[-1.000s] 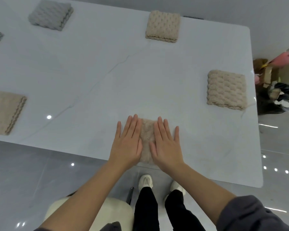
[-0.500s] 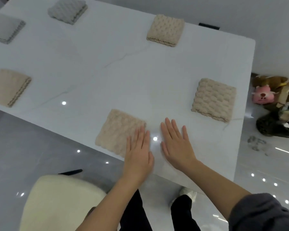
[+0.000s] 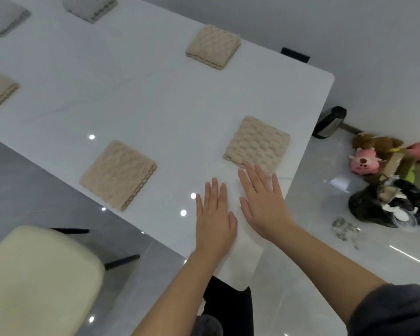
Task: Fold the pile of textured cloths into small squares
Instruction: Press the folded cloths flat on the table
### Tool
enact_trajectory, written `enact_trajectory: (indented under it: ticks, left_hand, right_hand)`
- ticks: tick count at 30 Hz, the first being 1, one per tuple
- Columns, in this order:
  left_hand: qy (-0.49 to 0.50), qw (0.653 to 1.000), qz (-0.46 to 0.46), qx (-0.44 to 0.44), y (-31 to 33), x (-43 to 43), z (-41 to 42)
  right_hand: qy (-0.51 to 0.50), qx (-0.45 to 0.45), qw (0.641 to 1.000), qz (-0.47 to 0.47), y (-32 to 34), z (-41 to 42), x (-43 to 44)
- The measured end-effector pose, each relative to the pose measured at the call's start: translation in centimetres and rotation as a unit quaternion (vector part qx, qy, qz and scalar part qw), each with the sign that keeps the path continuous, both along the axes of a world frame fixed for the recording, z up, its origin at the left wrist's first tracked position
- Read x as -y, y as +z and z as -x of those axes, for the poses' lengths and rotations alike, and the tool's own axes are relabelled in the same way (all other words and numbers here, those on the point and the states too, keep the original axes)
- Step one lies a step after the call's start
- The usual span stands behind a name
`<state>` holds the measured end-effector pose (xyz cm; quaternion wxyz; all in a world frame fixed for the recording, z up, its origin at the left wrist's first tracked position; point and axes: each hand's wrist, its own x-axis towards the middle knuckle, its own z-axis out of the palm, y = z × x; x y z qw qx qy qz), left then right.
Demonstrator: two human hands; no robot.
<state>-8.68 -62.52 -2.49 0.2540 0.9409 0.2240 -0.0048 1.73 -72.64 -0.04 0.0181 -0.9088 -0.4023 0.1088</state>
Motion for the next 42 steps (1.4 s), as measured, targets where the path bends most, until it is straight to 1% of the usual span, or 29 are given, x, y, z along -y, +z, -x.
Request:
enact_trajectory:
  ticks: [4, 6, 9, 12, 16, 22, 26, 33, 38, 42]
  left_hand:
    - [0.016, 1.000, 0.008, 0.012, -0.5, 0.9, -3.8]
    - [0.033, 0.999, 0.011, 0.023, -0.8, 1.1, -5.7]
    - [0.063, 0.995, 0.033, 0.065, -1.1, 0.9, -8.5]
    - [0.097, 0.990, 0.041, 0.098, -1.6, 0.6, -11.2]
    - [0.140, 0.987, 0.040, 0.074, -2.0, 0.6, -13.2]
    - [0.203, 0.978, 0.035, 0.036, -2.7, 1.9, -14.8]
    - [0.241, 0.970, 0.021, 0.020, -3.1, 3.7, -16.2]
    - [0.341, 0.940, 0.020, 0.008, -3.5, 6.2, -18.0]
    - [0.380, 0.925, 0.017, 0.017, -3.7, 6.6, -19.0]
    - [0.408, 0.913, 0.014, 0.004, -3.8, 6.6, -19.9]
  right_hand:
    - [-0.015, -0.035, 0.999, -0.003, -0.6, -2.8, 1.2]
    - [-0.018, -0.038, 0.999, -0.017, -0.9, -4.5, 1.2]
    - [-0.009, -0.025, 0.998, -0.055, -1.5, -7.9, 0.7]
    - [-0.002, -0.036, 0.996, -0.083, -2.0, -11.9, -0.4]
    - [0.040, -0.039, 0.995, -0.079, -2.5, -15.9, -0.6]
    - [0.113, -0.095, 0.987, -0.057, -2.9, -21.0, -0.4]
    - [0.197, -0.136, 0.970, -0.045, -3.0, -24.2, -0.6]
    - [0.326, -0.148, 0.933, -0.035, -3.4, -26.1, -1.7]
    - [0.351, -0.145, 0.924, -0.037, -3.9, -26.9, -1.8]
    - [0.354, -0.132, 0.925, -0.034, -4.3, -27.2, -2.0]
